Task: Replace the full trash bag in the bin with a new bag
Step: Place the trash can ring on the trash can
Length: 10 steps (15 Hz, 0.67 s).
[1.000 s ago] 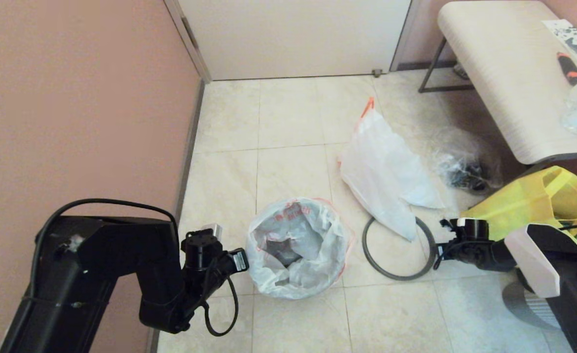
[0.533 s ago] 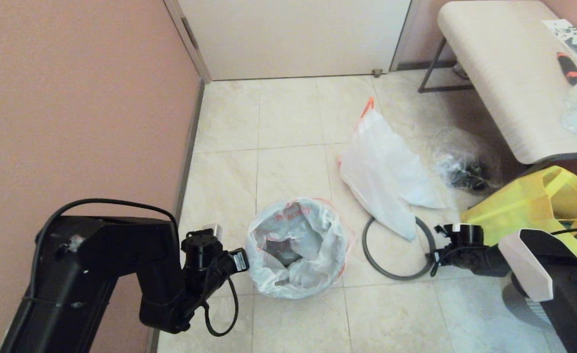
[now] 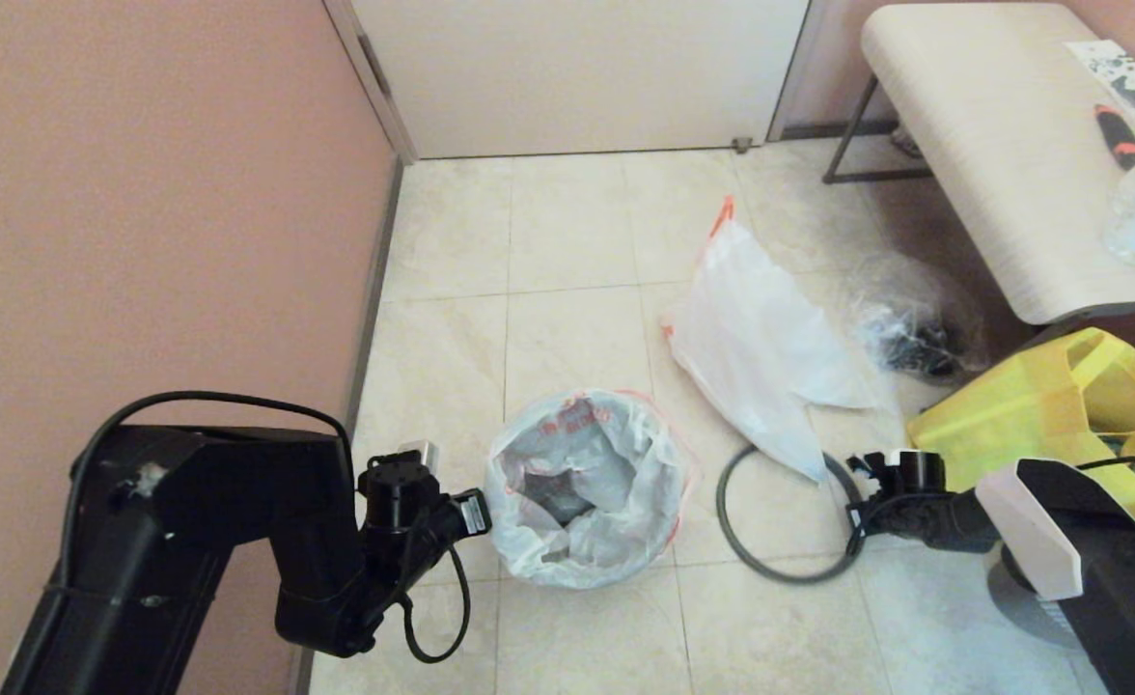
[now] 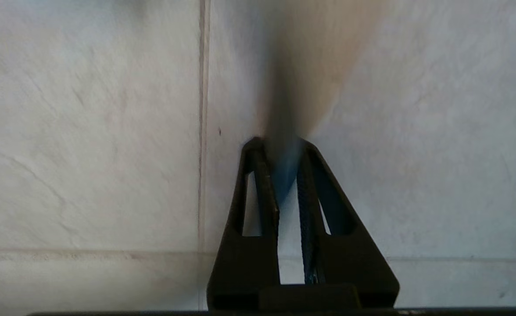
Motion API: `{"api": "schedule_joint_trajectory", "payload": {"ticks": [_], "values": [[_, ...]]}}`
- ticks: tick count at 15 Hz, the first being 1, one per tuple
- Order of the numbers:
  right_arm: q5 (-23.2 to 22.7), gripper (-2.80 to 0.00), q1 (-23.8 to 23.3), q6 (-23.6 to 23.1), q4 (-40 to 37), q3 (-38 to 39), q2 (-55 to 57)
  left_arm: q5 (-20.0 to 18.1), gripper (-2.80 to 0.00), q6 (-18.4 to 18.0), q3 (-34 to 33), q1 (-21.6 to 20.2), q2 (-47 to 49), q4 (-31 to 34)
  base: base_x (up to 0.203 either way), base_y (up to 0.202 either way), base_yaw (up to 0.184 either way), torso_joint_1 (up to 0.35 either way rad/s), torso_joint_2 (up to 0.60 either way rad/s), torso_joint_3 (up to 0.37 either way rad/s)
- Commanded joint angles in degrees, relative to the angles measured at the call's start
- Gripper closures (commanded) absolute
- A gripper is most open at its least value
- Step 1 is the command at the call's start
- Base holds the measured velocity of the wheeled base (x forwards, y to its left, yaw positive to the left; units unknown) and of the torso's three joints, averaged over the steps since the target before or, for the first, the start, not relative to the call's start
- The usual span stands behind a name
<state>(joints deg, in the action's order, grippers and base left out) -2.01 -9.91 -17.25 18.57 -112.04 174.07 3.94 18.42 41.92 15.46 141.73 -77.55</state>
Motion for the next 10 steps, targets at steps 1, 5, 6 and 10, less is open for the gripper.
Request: {"api": "schedule_joint_trajectory", "payload": {"ticks": [1, 5, 6, 10], "values": [[0.17, 0.0, -0.11, -0.15, -0.03, 1.16, -0.96, 0.02, 0.0, 0.12, 0.0, 0.01, 0.04, -0.41, 0.0, 0.0, 0.0, 0.0, 0.0, 0.0], [0.75, 0.0, 0.02, 0.17, 1.53, 16.85, -13.67, 0.02, 0.0, 0.12, 0.09, -0.08, 0.06, -0.41, 0.0, 0.0, 0.0, 0.0, 0.0, 0.0], [0.83, 0.0, 0.08, 0.68, 2.86, 22.84, -18.69, 0.11, 0.0, 0.12, 0.09, -0.08, 0.13, -0.41, 0.0, 0.0, 0.0, 0.0, 0.0, 0.0], [1.21, 0.0, 0.34, 2.76, 6.04, 44.02, -40.73, 0.11, 0.0, 0.03, 0.09, -0.08, 0.13, -0.41, 0.0, 0.0, 0.0, 0.0, 0.0, 0.0]]}}
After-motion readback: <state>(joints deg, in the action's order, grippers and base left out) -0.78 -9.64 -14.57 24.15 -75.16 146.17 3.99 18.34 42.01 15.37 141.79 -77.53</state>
